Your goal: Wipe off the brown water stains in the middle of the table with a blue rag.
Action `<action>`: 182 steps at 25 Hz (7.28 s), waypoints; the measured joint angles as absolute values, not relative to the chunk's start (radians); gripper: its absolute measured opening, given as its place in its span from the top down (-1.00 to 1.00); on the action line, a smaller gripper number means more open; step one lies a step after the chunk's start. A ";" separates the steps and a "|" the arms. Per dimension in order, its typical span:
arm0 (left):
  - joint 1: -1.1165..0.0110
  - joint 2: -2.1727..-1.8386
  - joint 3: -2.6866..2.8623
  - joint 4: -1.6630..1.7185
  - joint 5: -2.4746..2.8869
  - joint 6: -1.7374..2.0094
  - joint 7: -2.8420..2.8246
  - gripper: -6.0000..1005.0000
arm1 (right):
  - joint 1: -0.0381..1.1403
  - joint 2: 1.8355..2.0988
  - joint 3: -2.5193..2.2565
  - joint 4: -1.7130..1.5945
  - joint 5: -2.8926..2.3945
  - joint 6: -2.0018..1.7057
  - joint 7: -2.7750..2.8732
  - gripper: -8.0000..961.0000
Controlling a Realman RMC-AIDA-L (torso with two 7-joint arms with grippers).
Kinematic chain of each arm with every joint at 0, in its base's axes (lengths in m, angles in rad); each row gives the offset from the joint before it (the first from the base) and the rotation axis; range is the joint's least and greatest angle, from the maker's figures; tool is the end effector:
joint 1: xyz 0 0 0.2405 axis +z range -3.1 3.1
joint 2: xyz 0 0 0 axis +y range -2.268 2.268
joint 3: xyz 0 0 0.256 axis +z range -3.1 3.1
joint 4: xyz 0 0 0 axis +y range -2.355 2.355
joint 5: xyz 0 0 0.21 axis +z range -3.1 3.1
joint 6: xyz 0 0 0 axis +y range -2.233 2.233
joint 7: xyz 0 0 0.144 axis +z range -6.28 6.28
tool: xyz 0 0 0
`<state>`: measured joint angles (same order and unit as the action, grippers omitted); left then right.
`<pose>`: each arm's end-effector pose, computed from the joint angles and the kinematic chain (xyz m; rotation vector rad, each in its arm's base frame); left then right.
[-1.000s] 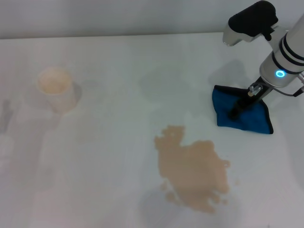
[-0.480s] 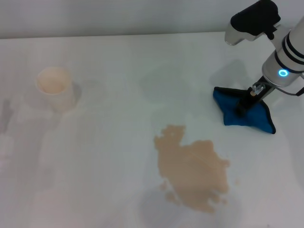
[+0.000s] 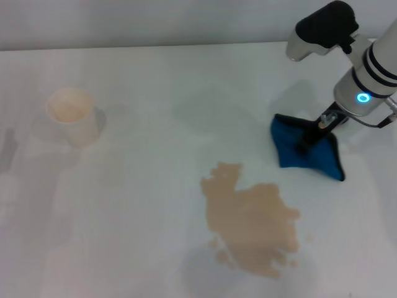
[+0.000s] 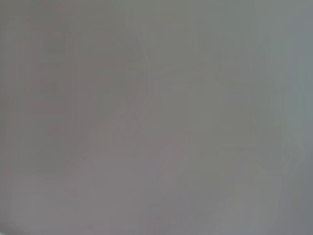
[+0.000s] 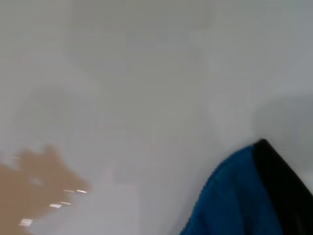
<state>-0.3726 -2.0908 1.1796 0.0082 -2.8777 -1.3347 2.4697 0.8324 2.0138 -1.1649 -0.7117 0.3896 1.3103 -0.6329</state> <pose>-0.3603 0.2919 0.0089 -1.4287 -0.8682 -1.0172 0.2550 0.3984 -0.0065 -2.3985 1.1908 -0.6470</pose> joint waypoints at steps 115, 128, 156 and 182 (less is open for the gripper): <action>-0.508 -2.085 1.184 0.060 -2.893 -1.192 2.471 -0.75 | 0.805 2.028 -1.569 -0.611 1.011 1.606 -1.236 0.83; -0.507 -2.086 1.181 0.056 -2.895 -1.188 2.471 -0.75 | 0.745 2.005 -1.380 -0.616 1.054 1.280 -1.211 0.83; -0.500 -2.080 1.178 0.060 -2.927 -1.152 2.489 -0.75 | 0.730 2.005 -1.075 -0.665 0.822 1.133 -1.059 0.83; -0.488 -2.084 1.184 0.060 -2.925 -1.164 2.487 -0.75 | 0.458 2.013 -0.810 -0.657 1.556 1.093 -1.435 -0.69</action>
<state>-0.4877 -2.0845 1.1841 0.0598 -2.9247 -1.1638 2.4873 0.4576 2.0127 -0.8097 -0.6569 1.5556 1.0929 -1.4350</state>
